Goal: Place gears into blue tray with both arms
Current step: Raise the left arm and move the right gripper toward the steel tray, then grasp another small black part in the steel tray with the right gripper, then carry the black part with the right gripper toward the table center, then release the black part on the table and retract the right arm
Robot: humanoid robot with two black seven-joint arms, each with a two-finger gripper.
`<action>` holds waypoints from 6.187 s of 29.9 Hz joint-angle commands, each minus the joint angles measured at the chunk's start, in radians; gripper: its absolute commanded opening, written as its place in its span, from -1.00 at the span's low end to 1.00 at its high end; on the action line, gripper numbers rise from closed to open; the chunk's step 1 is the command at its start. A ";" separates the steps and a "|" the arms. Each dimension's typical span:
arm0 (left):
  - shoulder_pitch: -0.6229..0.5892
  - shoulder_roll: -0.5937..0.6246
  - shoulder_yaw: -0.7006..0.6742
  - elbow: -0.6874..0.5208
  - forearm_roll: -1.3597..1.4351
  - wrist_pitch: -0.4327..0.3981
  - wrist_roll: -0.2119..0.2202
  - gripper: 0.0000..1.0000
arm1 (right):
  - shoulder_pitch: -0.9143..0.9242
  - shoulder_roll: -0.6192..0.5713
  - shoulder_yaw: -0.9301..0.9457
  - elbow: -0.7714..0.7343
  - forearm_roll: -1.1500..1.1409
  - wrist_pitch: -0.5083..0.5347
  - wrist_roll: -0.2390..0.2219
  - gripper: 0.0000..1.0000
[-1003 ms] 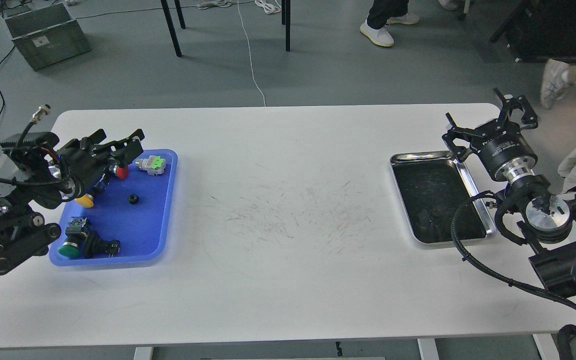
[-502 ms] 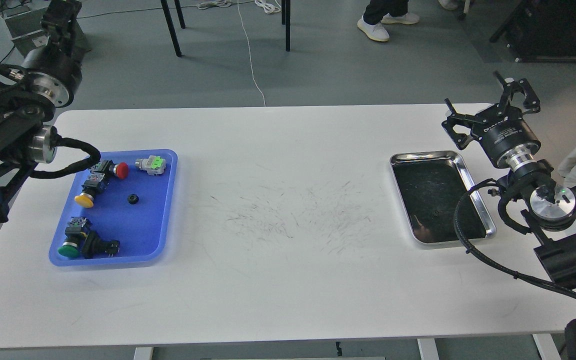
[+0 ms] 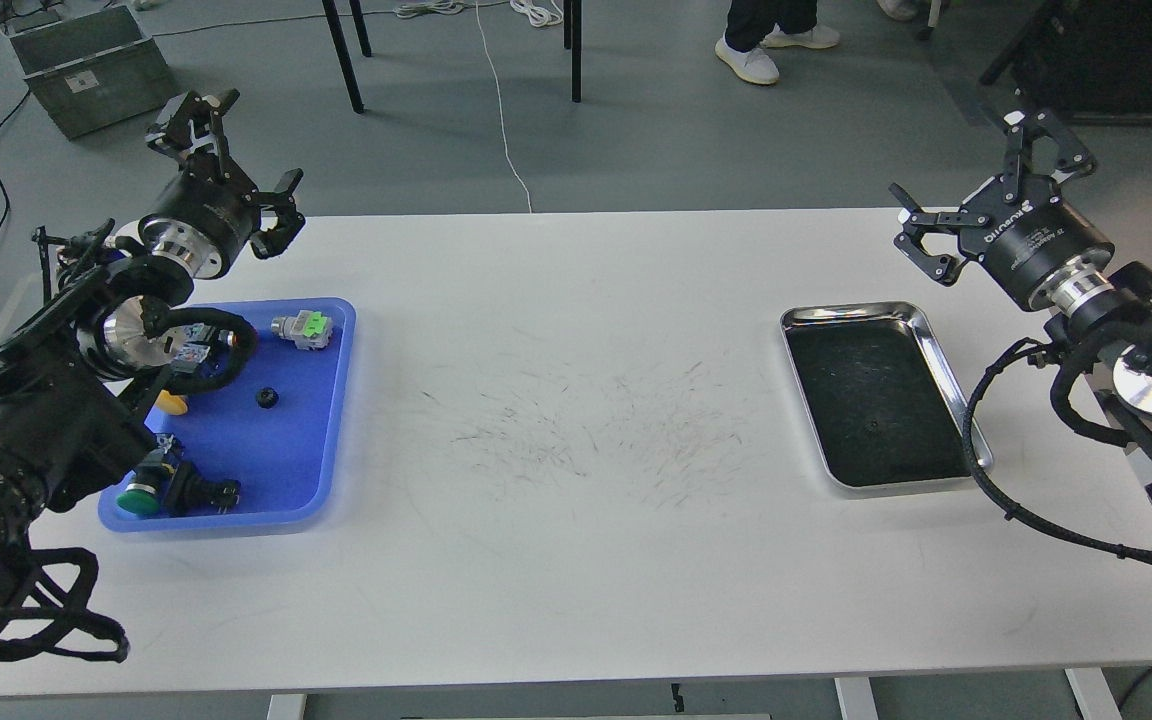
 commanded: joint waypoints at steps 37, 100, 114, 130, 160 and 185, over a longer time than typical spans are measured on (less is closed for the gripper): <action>0.010 0.020 0.018 -0.005 -0.027 -0.011 -0.045 0.96 | 0.623 -0.339 -1.040 0.468 -0.943 0.010 -0.207 0.96; 0.009 0.062 0.018 -0.005 -0.025 -0.012 -0.044 0.96 | 0.555 0.066 -1.301 0.044 -1.076 -0.086 -0.199 -0.99; 0.004 0.080 0.018 -0.005 -0.025 -0.012 -0.044 0.96 | 0.648 0.039 -1.293 0.090 -1.066 -0.115 -0.191 -0.97; -0.006 0.080 0.018 -0.005 -0.024 -0.005 -0.044 0.96 | 0.865 0.296 -1.193 0.137 -0.787 -0.304 -0.075 -0.97; -0.014 0.106 0.018 -0.005 -0.021 -0.012 -0.044 0.96 | 0.497 0.612 -1.089 -0.005 -0.800 -0.350 -0.047 -0.92; -0.006 0.106 0.020 -0.005 -0.019 -0.003 -0.044 0.96 | 0.471 0.612 -1.084 -0.079 -0.801 -0.364 -0.046 0.32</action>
